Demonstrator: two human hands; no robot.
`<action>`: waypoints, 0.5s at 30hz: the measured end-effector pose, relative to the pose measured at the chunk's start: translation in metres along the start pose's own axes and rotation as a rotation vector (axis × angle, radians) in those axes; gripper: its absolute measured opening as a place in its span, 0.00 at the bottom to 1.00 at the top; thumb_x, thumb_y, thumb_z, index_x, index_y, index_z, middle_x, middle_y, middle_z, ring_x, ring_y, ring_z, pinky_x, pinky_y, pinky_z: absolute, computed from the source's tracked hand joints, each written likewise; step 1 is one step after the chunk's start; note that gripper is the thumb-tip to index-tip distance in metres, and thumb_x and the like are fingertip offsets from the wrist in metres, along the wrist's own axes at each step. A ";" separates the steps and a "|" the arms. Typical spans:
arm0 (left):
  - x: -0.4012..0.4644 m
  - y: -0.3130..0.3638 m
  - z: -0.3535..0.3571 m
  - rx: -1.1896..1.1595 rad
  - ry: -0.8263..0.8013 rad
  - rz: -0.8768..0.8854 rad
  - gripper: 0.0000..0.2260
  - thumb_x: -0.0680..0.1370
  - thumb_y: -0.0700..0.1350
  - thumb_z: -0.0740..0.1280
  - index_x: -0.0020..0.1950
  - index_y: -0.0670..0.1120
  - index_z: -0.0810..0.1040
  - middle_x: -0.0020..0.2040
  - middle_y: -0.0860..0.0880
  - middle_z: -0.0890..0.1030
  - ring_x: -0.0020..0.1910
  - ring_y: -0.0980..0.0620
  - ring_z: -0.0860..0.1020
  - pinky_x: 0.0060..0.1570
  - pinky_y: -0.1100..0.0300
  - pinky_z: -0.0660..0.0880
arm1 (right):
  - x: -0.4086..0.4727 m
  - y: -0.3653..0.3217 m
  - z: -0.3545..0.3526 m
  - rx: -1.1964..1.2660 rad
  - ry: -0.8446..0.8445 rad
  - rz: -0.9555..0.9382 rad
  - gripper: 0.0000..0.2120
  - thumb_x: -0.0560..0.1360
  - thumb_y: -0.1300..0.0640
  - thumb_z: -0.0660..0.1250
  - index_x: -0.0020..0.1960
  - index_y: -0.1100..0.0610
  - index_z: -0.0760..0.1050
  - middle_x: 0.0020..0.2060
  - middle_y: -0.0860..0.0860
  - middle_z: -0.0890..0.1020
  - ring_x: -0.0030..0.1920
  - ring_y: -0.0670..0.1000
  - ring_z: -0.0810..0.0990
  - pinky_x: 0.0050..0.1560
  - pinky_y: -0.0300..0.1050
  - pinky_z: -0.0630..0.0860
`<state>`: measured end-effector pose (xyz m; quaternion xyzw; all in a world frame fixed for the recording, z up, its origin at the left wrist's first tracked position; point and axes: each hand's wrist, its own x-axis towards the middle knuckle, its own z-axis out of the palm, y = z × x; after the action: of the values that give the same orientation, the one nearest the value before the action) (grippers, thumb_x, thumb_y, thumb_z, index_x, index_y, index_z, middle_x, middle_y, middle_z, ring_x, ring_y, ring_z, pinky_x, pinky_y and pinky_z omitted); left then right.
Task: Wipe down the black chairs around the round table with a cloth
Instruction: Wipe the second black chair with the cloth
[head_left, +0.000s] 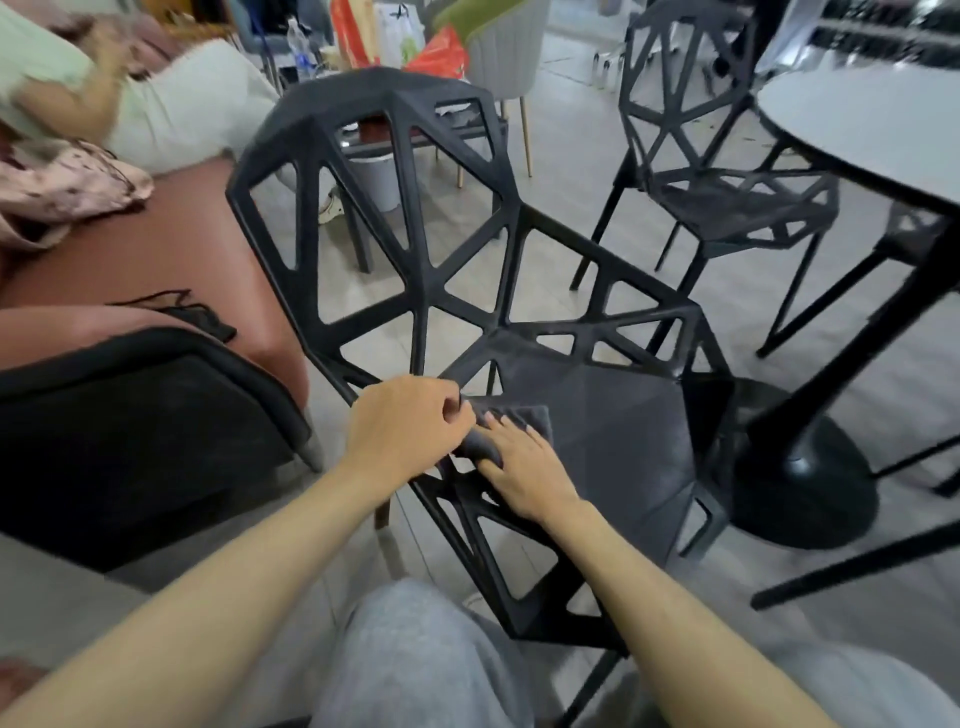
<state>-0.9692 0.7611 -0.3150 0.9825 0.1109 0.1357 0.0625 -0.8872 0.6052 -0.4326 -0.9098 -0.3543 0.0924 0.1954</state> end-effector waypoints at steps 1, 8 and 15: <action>0.003 -0.003 -0.003 -0.012 -0.026 0.046 0.15 0.80 0.58 0.62 0.39 0.50 0.75 0.35 0.53 0.79 0.37 0.49 0.77 0.36 0.55 0.71 | -0.007 -0.002 -0.001 0.020 -0.011 -0.010 0.29 0.83 0.50 0.58 0.83 0.48 0.56 0.82 0.49 0.60 0.82 0.51 0.54 0.81 0.47 0.47; 0.039 -0.056 -0.020 0.031 0.029 0.262 0.16 0.82 0.59 0.56 0.38 0.54 0.72 0.36 0.56 0.76 0.39 0.53 0.76 0.38 0.56 0.74 | 0.003 0.008 0.000 0.021 -0.037 0.008 0.29 0.83 0.48 0.57 0.83 0.47 0.55 0.82 0.47 0.58 0.82 0.49 0.54 0.81 0.49 0.50; 0.032 -0.051 -0.011 -0.028 0.127 0.165 0.18 0.79 0.65 0.57 0.39 0.56 0.78 0.36 0.60 0.80 0.41 0.59 0.76 0.40 0.59 0.74 | 0.083 0.055 -0.006 -0.121 0.031 0.076 0.30 0.84 0.46 0.57 0.83 0.48 0.54 0.83 0.47 0.54 0.82 0.51 0.52 0.81 0.51 0.51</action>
<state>-0.9526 0.8192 -0.3047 0.9768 0.0313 0.2037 0.0575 -0.7914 0.6231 -0.4526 -0.9340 -0.3216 0.0640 0.1417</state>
